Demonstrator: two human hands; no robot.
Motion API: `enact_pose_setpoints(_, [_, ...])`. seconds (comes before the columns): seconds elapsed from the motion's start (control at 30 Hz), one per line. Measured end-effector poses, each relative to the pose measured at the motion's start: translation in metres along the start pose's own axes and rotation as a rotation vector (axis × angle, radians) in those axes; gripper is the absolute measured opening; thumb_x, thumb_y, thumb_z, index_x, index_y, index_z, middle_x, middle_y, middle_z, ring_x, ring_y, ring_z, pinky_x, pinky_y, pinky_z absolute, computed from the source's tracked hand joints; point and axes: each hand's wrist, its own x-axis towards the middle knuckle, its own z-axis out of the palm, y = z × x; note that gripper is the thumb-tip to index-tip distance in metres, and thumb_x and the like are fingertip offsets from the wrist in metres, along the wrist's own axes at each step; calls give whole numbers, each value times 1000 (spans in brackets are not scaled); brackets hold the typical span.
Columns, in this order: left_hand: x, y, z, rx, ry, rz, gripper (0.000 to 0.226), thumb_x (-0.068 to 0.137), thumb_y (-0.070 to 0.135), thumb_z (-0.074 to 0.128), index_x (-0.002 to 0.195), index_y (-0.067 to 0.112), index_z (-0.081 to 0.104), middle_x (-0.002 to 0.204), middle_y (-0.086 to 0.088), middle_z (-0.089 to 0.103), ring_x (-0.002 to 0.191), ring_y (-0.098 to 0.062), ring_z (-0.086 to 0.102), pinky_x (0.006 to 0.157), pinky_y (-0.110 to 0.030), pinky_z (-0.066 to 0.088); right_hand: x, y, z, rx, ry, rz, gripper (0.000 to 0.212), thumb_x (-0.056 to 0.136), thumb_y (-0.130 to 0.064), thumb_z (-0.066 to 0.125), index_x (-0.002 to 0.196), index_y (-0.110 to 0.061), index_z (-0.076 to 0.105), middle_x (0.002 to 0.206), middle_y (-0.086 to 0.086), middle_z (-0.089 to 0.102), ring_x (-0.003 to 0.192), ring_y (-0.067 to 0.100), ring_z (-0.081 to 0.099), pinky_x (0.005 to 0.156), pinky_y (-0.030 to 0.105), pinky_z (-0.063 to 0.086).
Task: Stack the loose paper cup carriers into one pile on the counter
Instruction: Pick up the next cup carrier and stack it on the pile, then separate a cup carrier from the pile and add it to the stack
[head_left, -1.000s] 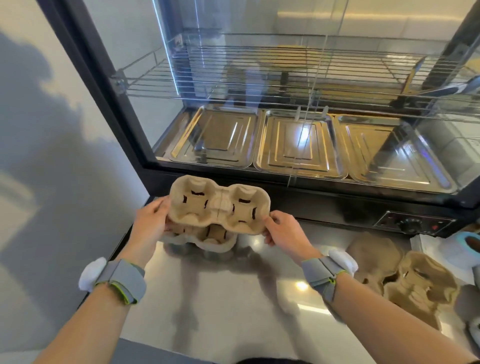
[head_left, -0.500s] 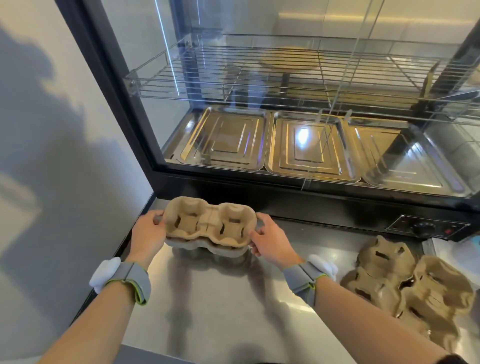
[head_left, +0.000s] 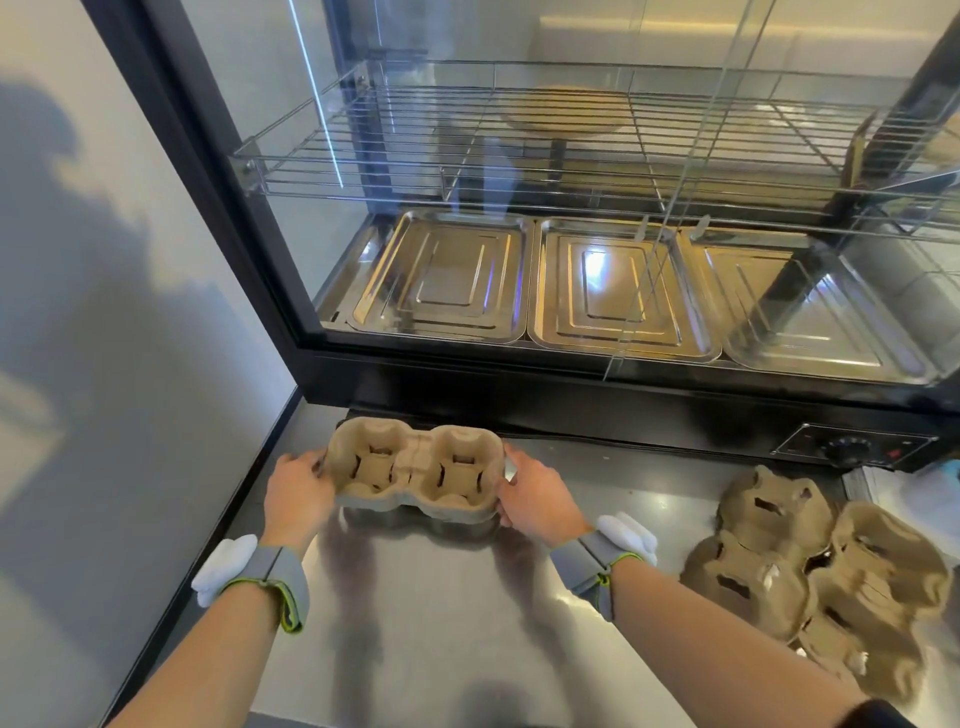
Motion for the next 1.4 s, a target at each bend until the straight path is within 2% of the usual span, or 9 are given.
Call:
enact_pose_setpoints(0.17, [0, -3, 1, 9, -18, 9, 43, 90, 5, 39, 130, 11, 55, 126, -27, 52, 117, -43, 49, 93, -45, 42, 7, 5, 4, -55, -2, 36, 47, 91, -24, 37, 138, -23, 40, 100, 16, 72, 93, 33, 69, 90, 44, 55])
enact_pose_setpoints(0.37, [-1, -2, 0, 98, -23, 24, 43, 92, 9, 37, 132, 12, 52, 122, -27, 52, 107, -48, 52, 93, -46, 43, 10, 9, 8, -93, 2, 38, 49, 91, -28, 36, 140, -26, 36, 102, 16, 72, 93, 34, 69, 89, 45, 56])
enact_pose_setpoints(0.53, [-10, 20, 0, 240, 18, -37, 43, 90, 16, 46, 132, 9, 47, 135, -25, 41, 121, -46, 36, 99, -51, 35, 9, 14, -6, -112, -14, 40, 56, 95, -33, 41, 148, -18, 29, 123, 19, 64, 110, 36, 62, 94, 41, 50])
enact_pose_setpoints(0.63, [-18, 42, 6, 283, 98, 133, 45, 89, 19, 51, 131, 3, 46, 131, -26, 44, 120, -46, 37, 98, -53, 35, 4, 20, -22, -113, 13, 45, 61, 95, -34, 45, 150, -13, 26, 126, 19, 62, 117, 36, 58, 96, 41, 48])
enact_pose_setpoints(0.77, [-23, 81, 24, 244, 83, 365, 45, 91, 23, 50, 133, 8, 46, 128, -19, 46, 119, -40, 40, 101, -47, 35, -3, 37, -55, -83, 110, 94, 57, 94, -31, 47, 147, -14, 34, 125, 15, 65, 120, 32, 57, 98, 38, 46])
enact_pose_setpoints(1.0, [-50, 171, 94, 186, -120, 685, 45, 91, 30, 51, 132, 12, 48, 126, -12, 45, 117, -31, 41, 99, -42, 36, -47, 97, -130, -18, 341, 234, 54, 95, -28, 46, 146, -13, 36, 126, 12, 62, 116, 30, 58, 97, 38, 46])
enact_pose_setpoints(1.2, [-88, 223, 151, 183, -338, 851, 47, 91, 33, 51, 133, 12, 46, 124, -10, 46, 115, -30, 43, 99, -39, 35, -88, 144, -169, -25, 465, 365, 53, 96, -27, 46, 146, -10, 36, 137, 13, 51, 126, 31, 49, 102, 38, 41])
enact_pose_setpoints(1.3, [-101, 233, 166, 189, -445, 889, 52, 91, 37, 51, 136, 13, 43, 127, -9, 43, 119, -28, 42, 102, -36, 35, -97, 151, -172, -21, 470, 396, 49, 94, -25, 46, 141, -12, 40, 138, 14, 49, 125, 33, 50, 101, 41, 43])
enact_pose_setpoints(1.4, [-119, 247, 186, 202, -647, 865, 61, 88, 47, 51, 138, 15, 37, 134, -9, 40, 126, -28, 41, 106, -38, 36, -107, 165, -177, 8, 475, 443, 52, 93, -26, 46, 143, -14, 37, 142, 15, 46, 127, 35, 47, 103, 42, 43])
